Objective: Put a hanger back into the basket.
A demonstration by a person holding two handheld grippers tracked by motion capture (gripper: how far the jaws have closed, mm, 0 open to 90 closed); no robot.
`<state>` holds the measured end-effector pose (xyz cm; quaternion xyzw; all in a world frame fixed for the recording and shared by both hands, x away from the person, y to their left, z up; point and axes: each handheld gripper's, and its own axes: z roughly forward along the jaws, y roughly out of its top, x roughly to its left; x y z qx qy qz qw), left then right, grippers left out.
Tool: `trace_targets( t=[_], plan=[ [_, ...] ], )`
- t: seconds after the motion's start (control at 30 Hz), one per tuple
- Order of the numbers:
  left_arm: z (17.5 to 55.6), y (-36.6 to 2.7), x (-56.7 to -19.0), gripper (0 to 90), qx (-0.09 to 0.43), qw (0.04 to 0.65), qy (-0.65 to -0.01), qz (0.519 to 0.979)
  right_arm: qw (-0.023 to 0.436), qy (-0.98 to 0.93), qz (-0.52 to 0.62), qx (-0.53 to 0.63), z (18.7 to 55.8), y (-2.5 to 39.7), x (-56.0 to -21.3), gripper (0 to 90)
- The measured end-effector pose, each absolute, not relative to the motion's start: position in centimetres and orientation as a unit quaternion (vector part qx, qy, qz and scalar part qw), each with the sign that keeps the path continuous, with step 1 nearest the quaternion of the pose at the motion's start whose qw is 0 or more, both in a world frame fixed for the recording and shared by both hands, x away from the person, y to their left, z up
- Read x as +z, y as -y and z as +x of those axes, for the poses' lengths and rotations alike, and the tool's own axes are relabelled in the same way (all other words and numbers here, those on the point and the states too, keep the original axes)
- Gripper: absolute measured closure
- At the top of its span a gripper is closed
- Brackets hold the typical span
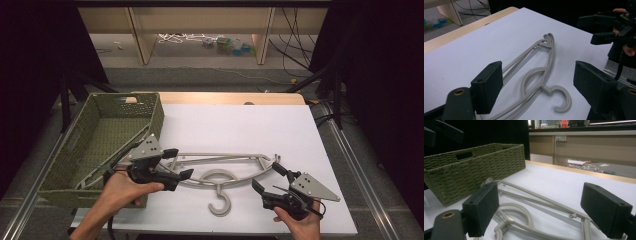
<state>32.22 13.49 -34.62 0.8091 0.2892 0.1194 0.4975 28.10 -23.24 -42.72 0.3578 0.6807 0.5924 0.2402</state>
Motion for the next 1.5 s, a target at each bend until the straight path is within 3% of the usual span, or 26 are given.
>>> trace_targets(
  t=[0.4, 0.87, 1.3, 1.5],
  plan=[
    [34.7, -10.6, -38.1, 22.6, 0.13, 0.497, -0.28, 0.811, 0.237, -0.684, 0.353, 0.593, 28.0, 23.2, -42.6, 15.9],
    [36.9, -9.2, -40.1, 20.0, 0.134, 0.442, -0.254, 0.85, 0.235, -0.685, 0.352, 0.593, 28.0, 23.1, -42.7, 15.6],
    [37.5, -7.9, -42.5, 19.1, 0.105, 0.389, -0.223, 0.888, 0.232, -0.687, 0.356, 0.59, 28.0, 23.4, -42.6, 15.6],
    [37.4, -7.9, -43.0, 20.6, 0.119, 0.367, -0.214, 0.897, 0.231, -0.683, 0.354, 0.596, 28.1, 23.4, -42.7, 15.7]
  ],
)
